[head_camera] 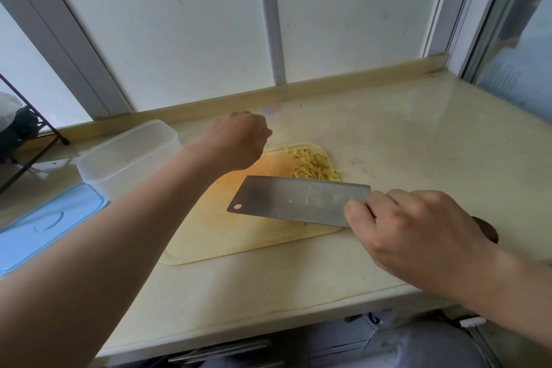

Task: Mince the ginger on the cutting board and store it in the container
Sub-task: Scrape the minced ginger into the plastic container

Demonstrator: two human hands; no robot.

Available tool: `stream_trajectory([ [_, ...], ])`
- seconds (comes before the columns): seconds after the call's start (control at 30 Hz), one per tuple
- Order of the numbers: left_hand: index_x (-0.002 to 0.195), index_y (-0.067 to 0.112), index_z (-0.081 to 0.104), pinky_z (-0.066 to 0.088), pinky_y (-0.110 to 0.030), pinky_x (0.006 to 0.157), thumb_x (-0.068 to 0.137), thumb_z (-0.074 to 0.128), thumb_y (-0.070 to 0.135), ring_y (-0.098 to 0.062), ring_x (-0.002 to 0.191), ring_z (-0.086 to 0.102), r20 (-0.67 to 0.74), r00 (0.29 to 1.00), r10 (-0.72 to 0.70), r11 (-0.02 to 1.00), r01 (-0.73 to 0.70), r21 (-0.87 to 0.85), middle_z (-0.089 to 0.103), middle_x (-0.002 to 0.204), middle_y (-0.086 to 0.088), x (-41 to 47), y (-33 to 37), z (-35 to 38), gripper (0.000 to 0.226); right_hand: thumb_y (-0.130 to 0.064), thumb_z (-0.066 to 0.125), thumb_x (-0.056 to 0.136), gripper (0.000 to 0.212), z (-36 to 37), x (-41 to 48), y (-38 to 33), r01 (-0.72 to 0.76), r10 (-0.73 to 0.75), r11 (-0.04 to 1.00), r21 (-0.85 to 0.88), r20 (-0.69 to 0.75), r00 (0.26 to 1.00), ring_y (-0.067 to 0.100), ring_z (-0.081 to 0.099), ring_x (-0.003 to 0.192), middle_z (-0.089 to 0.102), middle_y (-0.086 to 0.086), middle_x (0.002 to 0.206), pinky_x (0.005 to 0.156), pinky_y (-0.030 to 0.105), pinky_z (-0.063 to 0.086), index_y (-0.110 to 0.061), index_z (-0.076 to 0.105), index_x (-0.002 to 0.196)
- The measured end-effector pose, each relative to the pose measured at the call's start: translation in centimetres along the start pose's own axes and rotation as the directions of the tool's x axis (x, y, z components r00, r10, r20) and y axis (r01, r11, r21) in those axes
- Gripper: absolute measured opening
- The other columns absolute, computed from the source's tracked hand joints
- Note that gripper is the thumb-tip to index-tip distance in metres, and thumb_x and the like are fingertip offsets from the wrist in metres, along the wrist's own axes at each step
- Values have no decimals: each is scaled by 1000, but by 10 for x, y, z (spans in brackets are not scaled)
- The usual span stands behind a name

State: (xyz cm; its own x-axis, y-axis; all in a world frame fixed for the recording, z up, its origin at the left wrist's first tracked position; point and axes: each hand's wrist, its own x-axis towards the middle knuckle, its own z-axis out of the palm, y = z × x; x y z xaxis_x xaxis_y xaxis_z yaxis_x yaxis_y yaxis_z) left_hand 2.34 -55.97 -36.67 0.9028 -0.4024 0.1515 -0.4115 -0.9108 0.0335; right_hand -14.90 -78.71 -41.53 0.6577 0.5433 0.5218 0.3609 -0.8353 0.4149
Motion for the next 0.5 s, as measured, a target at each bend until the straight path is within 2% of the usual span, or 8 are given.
stream_trajectory([
  [0.03,89,11,60,45,-39,74,106,39,34,-35,92,58,-37,999,-17,997,15,-75,63,99,-12,1,1,-3,36,8,37,88,28,-1,0,1,3,-3,1000,26,9,1000,17,21,43,31,2,54,44,23,18,-11,49,72],
  [0.1,91,5,66,49,-41,77,105,40,34,-36,90,60,-189,975,-115,967,67,-245,68,94,-15,3,-1,-13,41,1,58,80,14,-3,-1,5,-43,36,993,109,65,997,19,28,35,35,2,51,43,23,20,-10,52,75],
  [0.17,88,1,67,49,-40,77,104,38,38,-32,84,63,-320,890,-324,842,117,-527,71,91,-13,4,-8,-26,50,-5,73,75,22,-9,0,7,-174,126,949,264,189,974,22,34,31,40,-1,48,38,24,26,-13,52,78],
  [0.2,84,2,64,48,-38,74,103,37,41,-27,78,62,-313,859,-406,734,101,-672,70,87,-9,3,-10,-30,51,-8,72,81,26,-14,3,8,-290,195,893,344,285,938,21,36,33,41,-3,48,36,28,30,-16,47,78],
  [0.27,85,12,57,43,-37,70,100,36,41,-20,73,54,-250,861,-443,596,74,-800,61,82,-7,-3,-12,-29,40,-15,58,96,25,-19,13,17,-579,363,682,447,480,799,23,48,40,50,3,54,40,38,42,-13,42,77],
  [0.33,89,17,57,44,-38,74,100,36,43,-20,77,55,-184,920,-347,656,98,-749,60,85,-10,-13,-10,-18,36,-12,52,98,15,-18,21,29,-797,481,300,523,639,600,26,60,46,64,14,67,44,38,52,-5,52,84],
  [0.4,94,14,64,51,-40,84,102,36,47,-27,87,63,-112,962,-251,738,115,-665,68,95,-12,-24,-4,-3,44,-4,50,96,10,-10,21,42,-850,537,-19,527,722,436,23,55,41,66,17,67,41,33,49,1,57,92],
  [0.5,108,10,67,47,-33,79,106,39,40,-24,96,61,-44,990,-135,786,80,-613,68,105,-5,-36,9,14,42,0,50,98,12,1,10,53,-825,513,-264,501,797,320,21,49,41,60,17,66,44,32,45,7,60,100],
])
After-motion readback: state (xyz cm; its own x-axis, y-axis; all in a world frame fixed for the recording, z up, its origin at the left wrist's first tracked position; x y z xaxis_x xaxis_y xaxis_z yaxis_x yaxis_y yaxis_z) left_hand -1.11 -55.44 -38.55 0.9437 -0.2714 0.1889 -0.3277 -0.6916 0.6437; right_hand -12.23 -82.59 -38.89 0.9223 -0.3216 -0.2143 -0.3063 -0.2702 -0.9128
